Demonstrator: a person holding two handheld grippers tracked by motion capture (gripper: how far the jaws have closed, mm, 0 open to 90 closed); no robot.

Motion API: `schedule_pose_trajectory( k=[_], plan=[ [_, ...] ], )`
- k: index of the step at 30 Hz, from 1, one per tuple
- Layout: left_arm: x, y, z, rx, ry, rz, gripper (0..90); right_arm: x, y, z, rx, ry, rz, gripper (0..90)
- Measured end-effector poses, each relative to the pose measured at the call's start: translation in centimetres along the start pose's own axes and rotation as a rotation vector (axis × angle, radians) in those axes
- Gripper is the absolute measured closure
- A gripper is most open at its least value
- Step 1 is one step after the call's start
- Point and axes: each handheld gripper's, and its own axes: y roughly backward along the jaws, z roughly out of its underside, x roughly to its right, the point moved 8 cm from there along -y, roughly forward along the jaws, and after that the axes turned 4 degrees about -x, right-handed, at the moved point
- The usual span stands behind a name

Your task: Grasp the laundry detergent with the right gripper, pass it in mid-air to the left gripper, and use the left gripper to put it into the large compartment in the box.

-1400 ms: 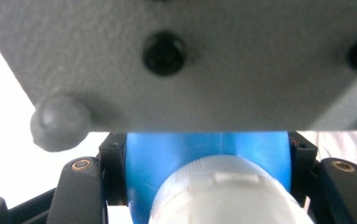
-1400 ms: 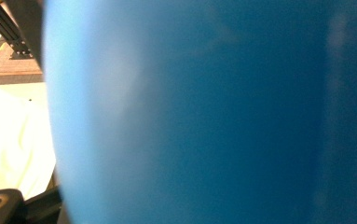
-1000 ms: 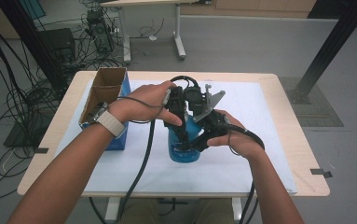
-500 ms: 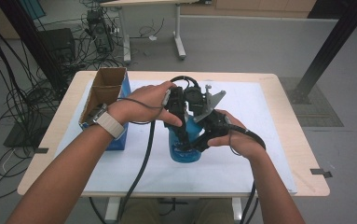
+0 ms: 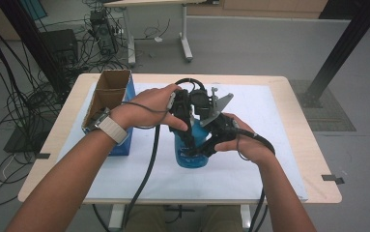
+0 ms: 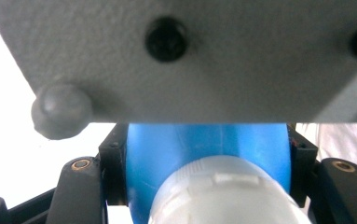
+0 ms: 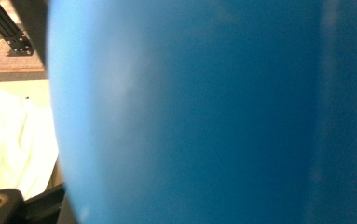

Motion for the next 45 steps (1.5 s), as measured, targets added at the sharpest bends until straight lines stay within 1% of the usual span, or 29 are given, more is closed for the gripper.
schedule_pose_trajectory(
  k=[12,14,20,22,25,27,28,30,34,39,40,45],
  plan=[
    [0.07,0.02,-0.02,0.009,0.007,-0.003,37.5,0.0,0.01,-0.03,-0.003,0.005,-0.002,43.6],
    [0.02,0.08,0.01,0.006,-0.001,-0.006,37.5,-0.01,0.03,-0.05,-0.002,0.005,-0.002,43.6],
    [0.07,0.04,-0.01,0.011,0.006,-0.004,37.5,-0.02,0.04,-0.04,-0.004,0.005,-0.001,43.6],
    [0.06,0.09,-0.01,0.011,0.0,-0.005,37.5,-0.03,0.06,-0.04,-0.003,0.004,0.0,43.6],
    [0.13,0.05,-0.07,0.015,0.009,-0.003,37.5,-0.1,0.08,-0.02,-0.005,0.003,-0.005,43.6],
    [0.07,0.07,-0.05,0.011,0.002,-0.004,37.5,-0.07,0.11,-0.01,-0.004,0.002,0.0,43.6],
    [0.13,0.03,-0.1,0.017,0.01,-0.003,37.5,-0.06,0.1,-0.01,-0.003,0.003,0.0,43.6],
    [0.09,0.1,-0.08,0.012,0.003,-0.003,37.5,-0.08,0.11,-0.01,-0.004,0.004,0.0,43.6],
    [0.12,0.14,-0.08,0.019,0.007,-0.004,37.5,-0.05,0.14,-0.06,-0.003,0.007,0.001,43.6],
    [0.13,0.17,0.01,0.016,0.005,-0.004,37.5,-0.09,0.05,-0.13,0.003,0.006,-0.002,43.6],
    [0.15,0.17,0.03,0.016,0.006,-0.003,37.5,0.07,0.0,-0.15,0.01,0.03,-0.002,43.6],
    [0.2,0.22,0.12,0.021,0.01,-0.001,37.5,0.03,0.0,-0.22,0.008,0.032,-0.002,43.5]
  ],
)
